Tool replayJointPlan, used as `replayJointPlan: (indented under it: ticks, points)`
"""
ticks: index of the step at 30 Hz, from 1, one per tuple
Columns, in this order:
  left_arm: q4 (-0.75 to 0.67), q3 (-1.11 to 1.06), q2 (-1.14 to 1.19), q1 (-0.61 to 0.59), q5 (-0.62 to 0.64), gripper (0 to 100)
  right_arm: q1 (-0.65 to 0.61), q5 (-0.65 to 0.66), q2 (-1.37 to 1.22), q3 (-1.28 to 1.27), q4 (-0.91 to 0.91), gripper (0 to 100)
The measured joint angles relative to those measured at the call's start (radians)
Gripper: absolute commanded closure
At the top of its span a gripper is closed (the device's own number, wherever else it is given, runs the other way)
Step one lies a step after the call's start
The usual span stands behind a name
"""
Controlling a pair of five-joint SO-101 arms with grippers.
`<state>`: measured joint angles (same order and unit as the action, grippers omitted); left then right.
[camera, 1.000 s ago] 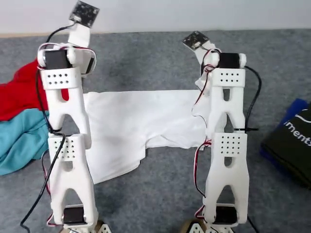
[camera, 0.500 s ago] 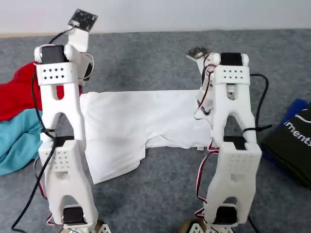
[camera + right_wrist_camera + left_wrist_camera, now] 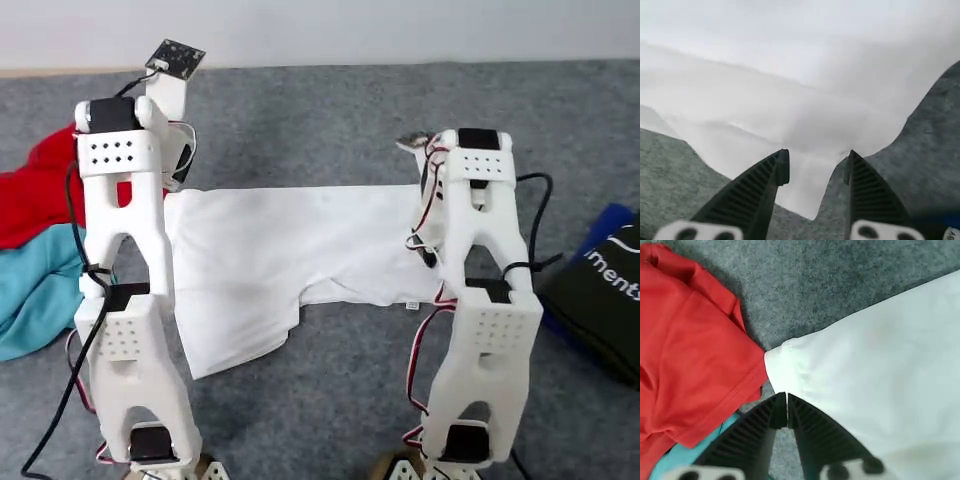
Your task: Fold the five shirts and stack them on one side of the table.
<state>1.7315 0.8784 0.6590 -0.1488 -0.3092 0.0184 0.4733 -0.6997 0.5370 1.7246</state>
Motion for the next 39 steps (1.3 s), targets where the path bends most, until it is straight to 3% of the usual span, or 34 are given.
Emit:
replayJointPlan:
  ticks: [3, 8, 15, 29, 39]
  points:
    - [0.0, 0.0, 0.0, 0.0, 0.0, 99, 0.011, 0.0, -0.043, 0.0, -0.005, 82.0]
    - [0.0, 0.0, 0.0, 0.0, 0.0, 99, 0.023, 0.0, -0.072, 0.0, -0.029, 94.2]
    - [0.0, 0.0, 0.0, 0.0, 0.0, 99, 0.026, 0.0, -0.074, 0.012, -0.061, 98.7]
    - [0.0, 0.0, 0.0, 0.0, 0.0, 99, 0.043, 0.057, -0.029, 0.176, 0.029, 98.7]
    - [0.0, 0.0, 0.0, 0.0, 0.0, 99, 0.043, 0.115, 0.261, -0.121, 0.031, 98.7]
